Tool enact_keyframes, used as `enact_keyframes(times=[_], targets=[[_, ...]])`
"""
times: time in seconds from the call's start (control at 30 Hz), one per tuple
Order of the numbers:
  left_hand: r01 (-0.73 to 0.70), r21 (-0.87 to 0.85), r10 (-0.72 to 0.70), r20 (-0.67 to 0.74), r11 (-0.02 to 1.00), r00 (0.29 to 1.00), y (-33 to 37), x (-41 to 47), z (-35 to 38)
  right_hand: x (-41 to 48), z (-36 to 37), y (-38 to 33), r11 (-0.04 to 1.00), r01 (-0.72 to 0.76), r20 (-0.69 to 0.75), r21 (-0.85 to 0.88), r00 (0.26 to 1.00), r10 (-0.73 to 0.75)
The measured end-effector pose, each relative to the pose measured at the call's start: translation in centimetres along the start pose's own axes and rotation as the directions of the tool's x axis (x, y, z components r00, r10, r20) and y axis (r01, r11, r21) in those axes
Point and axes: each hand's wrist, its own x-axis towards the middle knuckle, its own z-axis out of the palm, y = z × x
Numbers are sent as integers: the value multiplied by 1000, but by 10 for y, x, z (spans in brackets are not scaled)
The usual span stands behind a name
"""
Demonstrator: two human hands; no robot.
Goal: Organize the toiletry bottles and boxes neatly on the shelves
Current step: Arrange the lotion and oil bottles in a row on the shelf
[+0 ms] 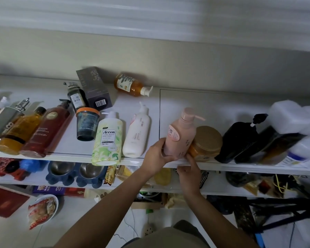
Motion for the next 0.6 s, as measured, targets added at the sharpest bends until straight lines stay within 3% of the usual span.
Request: enact_keyframes(times=[0.33,0.47,0.53,0.6], targets=[[18,-18,-18,0,1000,1000,2,-8,2,-6,-2,1,1000,1,17,-16,1000,0],[-19,151,13,42,988,999,5,-11,-3,-13,0,-1,995,-21,-78,100,997,29],[-95,248,107,-36,964,994,7,-18,-11,-19,3,-1,988,-39,-109,151,993,56],[-141,306,225,-259,942,939,9,-25,-26,-24,10,-3,984,-67,15,164,998,66]])
